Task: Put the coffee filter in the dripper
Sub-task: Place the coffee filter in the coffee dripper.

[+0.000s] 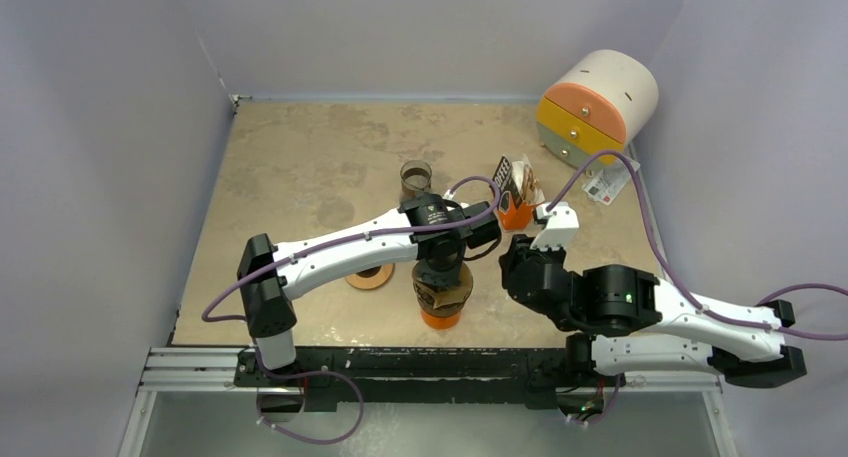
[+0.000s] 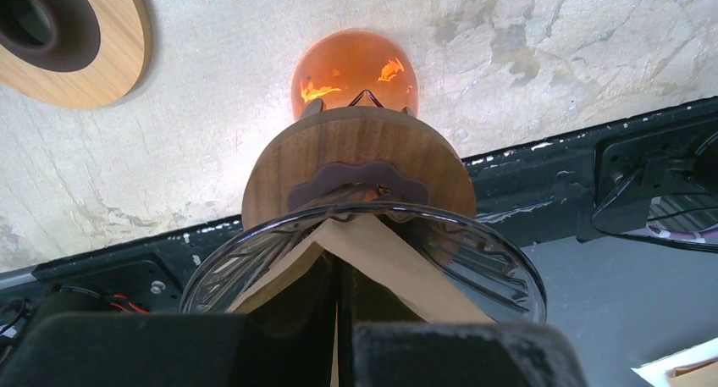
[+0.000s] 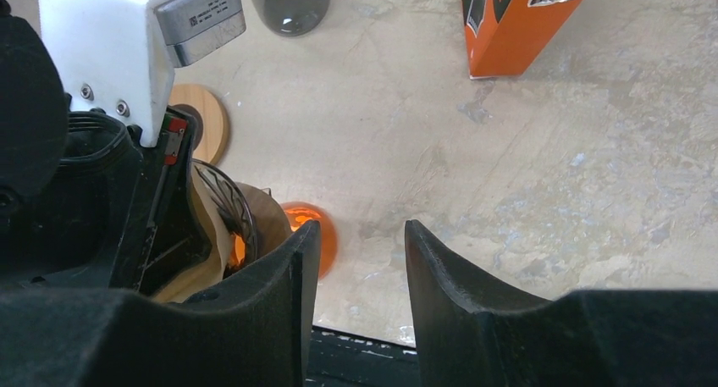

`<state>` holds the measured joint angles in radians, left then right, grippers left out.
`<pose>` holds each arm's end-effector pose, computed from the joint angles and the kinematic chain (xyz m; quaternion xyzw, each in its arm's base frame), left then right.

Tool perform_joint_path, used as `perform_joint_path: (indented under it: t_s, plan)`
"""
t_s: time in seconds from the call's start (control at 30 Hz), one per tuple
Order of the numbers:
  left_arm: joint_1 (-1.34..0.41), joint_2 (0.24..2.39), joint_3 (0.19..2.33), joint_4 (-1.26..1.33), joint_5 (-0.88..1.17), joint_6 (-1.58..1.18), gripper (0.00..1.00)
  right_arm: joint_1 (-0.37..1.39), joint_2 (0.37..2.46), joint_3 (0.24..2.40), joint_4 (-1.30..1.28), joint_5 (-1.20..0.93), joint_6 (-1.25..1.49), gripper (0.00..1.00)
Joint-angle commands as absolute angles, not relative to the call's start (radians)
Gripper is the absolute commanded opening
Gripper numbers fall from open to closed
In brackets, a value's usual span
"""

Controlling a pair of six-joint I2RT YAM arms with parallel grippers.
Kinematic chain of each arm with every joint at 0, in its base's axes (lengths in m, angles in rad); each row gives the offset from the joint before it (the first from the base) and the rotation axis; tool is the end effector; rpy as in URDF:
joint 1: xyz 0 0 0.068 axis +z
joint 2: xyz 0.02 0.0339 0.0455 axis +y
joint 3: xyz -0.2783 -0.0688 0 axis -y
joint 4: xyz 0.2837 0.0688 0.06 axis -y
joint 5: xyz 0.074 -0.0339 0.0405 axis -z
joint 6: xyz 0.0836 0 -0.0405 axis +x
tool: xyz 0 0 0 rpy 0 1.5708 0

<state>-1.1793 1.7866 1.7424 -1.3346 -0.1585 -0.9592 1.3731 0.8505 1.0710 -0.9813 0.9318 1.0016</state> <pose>0.1631 -0.3606 0.2791 0.1014 0.9871 -0.0459 0.1150 0.1031 0.1730 0.3579 0.0223 0.8397 0.1720 0.5146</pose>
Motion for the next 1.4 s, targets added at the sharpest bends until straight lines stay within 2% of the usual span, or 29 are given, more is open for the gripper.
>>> perform_joint_path:
  t_s: [0.0,0.07,0.2,0.57,0.87,1.2,1.37]
  plan:
    - [-1.183,1.786,1.736,-1.339,-0.169,-0.968,0.0,1.368,0.841,1.061,-0.975,0.983,0.996,0.45]
    - [-1.183,1.782,1.726,-1.328,-0.163,-0.962,0.0,1.368,0.842,1.062,-0.978,0.983,0.999,0.45]
    - [-1.183,1.774,1.699,-1.306,-0.15,-0.955,0.08,1.368,0.841,1.062,-0.986,0.988,1.004,0.45]
    - [-1.183,1.751,1.655,-1.252,-0.118,-0.942,0.23,1.368,0.848,1.066,-0.992,0.991,1.005,0.45]
    - [-1.183,1.73,1.633,-1.22,-0.107,-0.922,0.38,1.368,0.845,1.068,-1.005,0.994,1.013,0.46]
    - [-1.183,1.723,1.605,-1.199,-0.103,-0.911,0.43,1.368,0.845,1.073,-1.015,0.996,1.015,0.46]
    - [-1.183,1.721,1.605,-1.198,-0.106,-0.908,0.39,1.368,0.848,1.077,-1.017,0.994,1.014,0.46]
